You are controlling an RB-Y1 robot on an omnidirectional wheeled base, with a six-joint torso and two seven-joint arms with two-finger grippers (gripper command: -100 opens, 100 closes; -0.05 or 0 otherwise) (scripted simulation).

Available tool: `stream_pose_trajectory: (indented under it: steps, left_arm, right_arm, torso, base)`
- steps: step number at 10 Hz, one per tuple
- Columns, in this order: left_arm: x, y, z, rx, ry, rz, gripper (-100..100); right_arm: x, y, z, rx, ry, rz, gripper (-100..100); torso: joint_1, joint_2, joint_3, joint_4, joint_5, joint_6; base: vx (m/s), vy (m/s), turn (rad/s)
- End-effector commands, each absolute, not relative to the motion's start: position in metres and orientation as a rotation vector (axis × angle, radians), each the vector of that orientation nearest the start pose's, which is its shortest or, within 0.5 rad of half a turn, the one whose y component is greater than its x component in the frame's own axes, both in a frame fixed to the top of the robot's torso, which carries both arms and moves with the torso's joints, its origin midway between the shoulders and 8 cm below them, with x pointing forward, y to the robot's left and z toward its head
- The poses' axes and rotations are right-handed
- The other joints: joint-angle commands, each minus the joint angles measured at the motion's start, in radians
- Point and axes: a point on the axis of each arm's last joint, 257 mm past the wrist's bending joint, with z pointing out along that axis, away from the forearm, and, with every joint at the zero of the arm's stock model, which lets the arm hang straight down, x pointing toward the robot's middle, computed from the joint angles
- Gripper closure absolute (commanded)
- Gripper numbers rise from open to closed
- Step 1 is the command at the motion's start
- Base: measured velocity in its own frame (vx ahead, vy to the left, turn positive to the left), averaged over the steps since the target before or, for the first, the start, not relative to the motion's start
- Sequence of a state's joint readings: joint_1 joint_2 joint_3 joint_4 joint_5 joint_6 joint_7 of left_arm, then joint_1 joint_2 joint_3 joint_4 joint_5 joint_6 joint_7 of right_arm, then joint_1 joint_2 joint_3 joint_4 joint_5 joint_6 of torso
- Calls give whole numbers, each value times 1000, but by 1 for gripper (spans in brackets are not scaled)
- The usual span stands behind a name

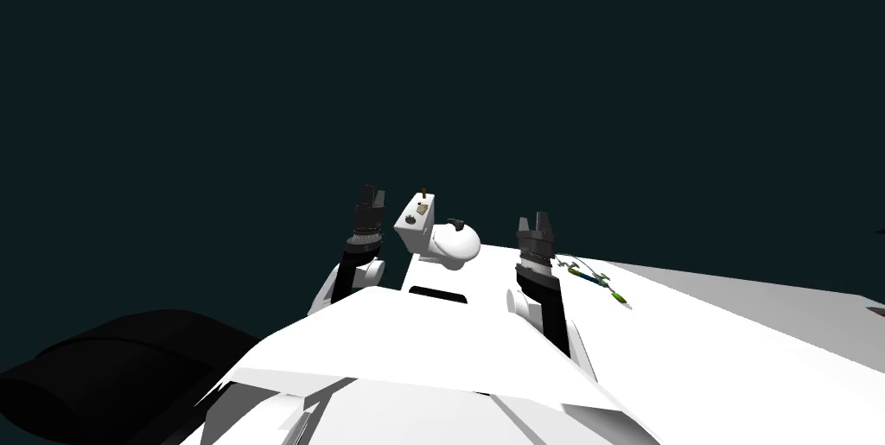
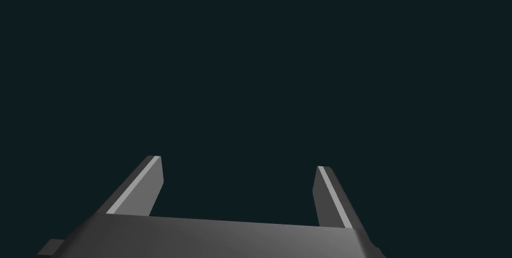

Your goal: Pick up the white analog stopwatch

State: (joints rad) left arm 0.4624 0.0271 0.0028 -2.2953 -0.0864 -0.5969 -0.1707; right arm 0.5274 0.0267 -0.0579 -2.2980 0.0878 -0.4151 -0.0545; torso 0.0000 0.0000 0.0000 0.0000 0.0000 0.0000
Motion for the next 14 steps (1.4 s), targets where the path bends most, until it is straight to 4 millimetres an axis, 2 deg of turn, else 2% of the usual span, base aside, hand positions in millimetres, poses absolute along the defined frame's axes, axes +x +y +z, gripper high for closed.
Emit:
stream_pose_trajectory:
  steps: [1, 2, 3, 7, 14]
  left_arm:
    - [333, 251, 49, -377, 663, -1118, -100]
    - [336, 248, 43, -366, 689, -1109, -100]
    - [344, 244, 27, -348, 746, -1084, -100]
    - [361, 237, -15, -321, 869, -1018, -100]
    - [385, 230, -96, -290, 1070, -895, -100]
  right_arm:
    - [349, -299, 7, 714, 683, 1203, 0]
    - [349, -299, 7, 715, 683, 1203, 0]
    - [349, -299, 7, 715, 683, 1203, 0]
    - [349, -299, 7, 715, 683, 1203, 0]
    - [349, -299, 7, 714, 683, 1203, 0]
  torso:
    - [0, 0, 0, 0, 0, 0]
    - [0, 0, 0, 0, 0, 0]
    - [0, 0, 0, 0, 0, 0]
    - [-1, 0, 0, 0, 0, 0]
    - [-1, 0, 0, 0, 0, 0]
  base:
    - [1, -6, 64]
    - [4, -12, 76]
    - [4, -17, 140]
    - [0, -18, 116]
    - [-7, -17, 129]
